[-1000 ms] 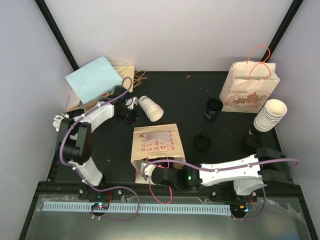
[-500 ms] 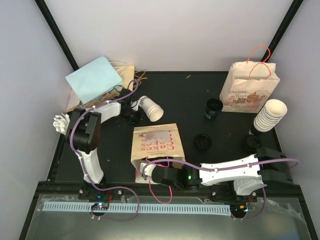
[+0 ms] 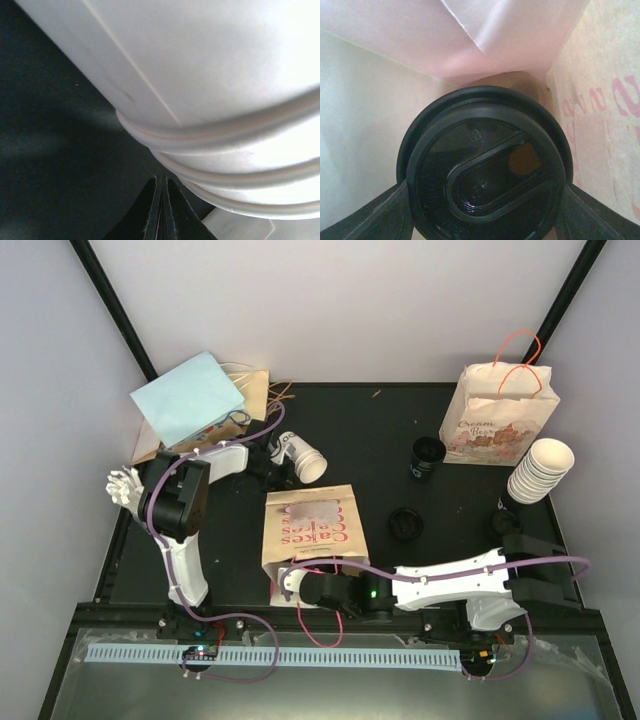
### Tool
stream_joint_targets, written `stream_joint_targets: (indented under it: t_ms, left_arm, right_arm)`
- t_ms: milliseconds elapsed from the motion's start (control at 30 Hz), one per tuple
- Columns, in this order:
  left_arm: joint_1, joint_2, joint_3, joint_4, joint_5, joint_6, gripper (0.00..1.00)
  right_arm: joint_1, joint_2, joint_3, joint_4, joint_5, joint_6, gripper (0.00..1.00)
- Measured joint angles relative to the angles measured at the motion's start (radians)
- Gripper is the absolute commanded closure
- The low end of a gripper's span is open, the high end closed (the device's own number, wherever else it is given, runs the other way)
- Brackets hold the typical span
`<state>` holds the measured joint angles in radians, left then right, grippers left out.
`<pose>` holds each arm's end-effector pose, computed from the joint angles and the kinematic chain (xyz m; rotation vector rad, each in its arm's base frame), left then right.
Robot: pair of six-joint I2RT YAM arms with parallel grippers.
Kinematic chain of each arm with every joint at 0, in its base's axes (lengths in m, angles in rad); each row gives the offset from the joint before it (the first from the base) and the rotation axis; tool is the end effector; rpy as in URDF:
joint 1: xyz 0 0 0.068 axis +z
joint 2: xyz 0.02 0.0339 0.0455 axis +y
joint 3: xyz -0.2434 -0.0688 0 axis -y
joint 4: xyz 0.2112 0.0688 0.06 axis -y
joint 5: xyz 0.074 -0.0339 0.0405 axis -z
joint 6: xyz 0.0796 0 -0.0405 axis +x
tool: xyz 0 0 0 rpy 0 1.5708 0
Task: Pack the takeout coffee
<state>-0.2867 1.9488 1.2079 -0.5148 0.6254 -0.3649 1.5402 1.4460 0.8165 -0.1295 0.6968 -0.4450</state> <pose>0.3217 -0.1434 0.1097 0.0351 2.8755 -1.0257 0.0600 0.2920 0.1862 -1.5845 1.4267 -0.1819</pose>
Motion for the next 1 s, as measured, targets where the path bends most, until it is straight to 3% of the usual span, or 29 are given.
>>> stream_joint_targets:
  t_ms: [1000]
  left_arm:
    - [-0.061,0.0,-0.001,-0.032,0.068,0.062,0.98]
  right_arm:
    - [-0.031,0.061,0.009,0.045,0.0,-0.074,0.49]
